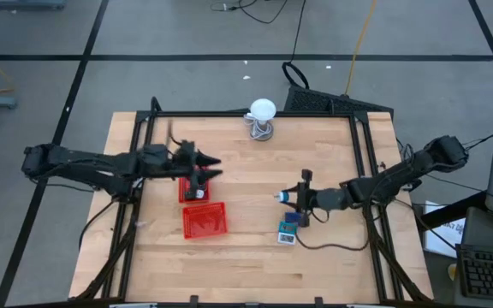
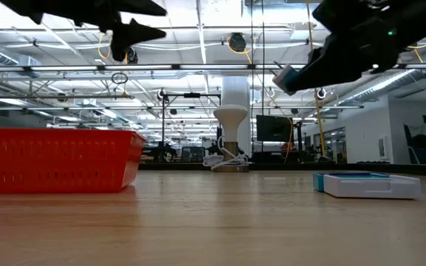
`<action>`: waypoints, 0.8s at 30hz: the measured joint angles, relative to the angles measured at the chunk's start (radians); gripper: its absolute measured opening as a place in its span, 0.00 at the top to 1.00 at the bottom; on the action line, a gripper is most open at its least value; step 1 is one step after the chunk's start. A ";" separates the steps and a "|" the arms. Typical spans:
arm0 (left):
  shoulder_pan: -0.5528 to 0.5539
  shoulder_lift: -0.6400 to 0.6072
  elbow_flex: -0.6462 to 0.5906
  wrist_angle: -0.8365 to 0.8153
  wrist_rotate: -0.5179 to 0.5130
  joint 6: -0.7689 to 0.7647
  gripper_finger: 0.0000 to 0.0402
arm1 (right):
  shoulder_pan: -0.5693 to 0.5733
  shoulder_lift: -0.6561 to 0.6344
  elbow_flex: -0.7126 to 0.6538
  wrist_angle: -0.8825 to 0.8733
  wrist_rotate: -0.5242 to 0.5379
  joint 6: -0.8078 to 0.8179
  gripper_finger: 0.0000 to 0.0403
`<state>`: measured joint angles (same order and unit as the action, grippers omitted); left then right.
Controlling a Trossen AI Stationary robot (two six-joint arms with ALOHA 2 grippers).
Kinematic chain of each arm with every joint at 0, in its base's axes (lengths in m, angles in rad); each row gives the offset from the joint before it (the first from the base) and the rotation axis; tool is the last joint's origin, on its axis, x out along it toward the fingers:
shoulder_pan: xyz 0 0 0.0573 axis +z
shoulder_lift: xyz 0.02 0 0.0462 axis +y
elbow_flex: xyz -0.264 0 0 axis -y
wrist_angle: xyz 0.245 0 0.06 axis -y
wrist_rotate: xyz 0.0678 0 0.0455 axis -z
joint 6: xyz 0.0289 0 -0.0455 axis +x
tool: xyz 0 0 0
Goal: Pick & Place Office items
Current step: Put the blue charger adapter into the top red basket
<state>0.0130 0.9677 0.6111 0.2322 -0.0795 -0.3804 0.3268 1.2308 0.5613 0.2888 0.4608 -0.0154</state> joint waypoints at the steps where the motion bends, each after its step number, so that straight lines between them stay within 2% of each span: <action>1: -0.014 0.039 0.004 0.013 0.000 0.001 0.51 | -0.022 0.000 0.000 0.005 -0.033 0.001 0.69; 4: -0.049 0.176 0.061 0.029 0.000 0.032 0.50 | -0.076 0.000 0.000 0.010 -0.115 0.026 0.69; 7: -0.086 0.330 0.153 0.010 -0.028 0.094 0.48 | -0.102 0.000 0.000 0.015 -0.153 0.040 0.69; 10: -0.111 0.468 0.274 -0.108 -0.063 0.141 0.43 | -0.105 0.000 0.000 0.022 -0.152 0.041 0.69; 14: -0.113 0.624 0.456 -0.333 -0.079 0.125 0.35 | -0.105 0.000 0.000 0.021 -0.152 0.040 0.69; 17: -0.112 0.708 0.575 -0.451 -0.079 0.194 0.29 | -0.105 0.000 0.000 0.029 -0.152 0.033 0.69; 24: -0.134 0.794 0.712 -0.458 -0.089 0.399 0.24 | -0.105 0.000 0.000 0.043 -0.179 0.006 0.69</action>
<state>-0.1210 1.7622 1.3227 -0.2263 -0.1685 0.0190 0.2218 1.2308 0.5617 0.3318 0.2821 -0.0099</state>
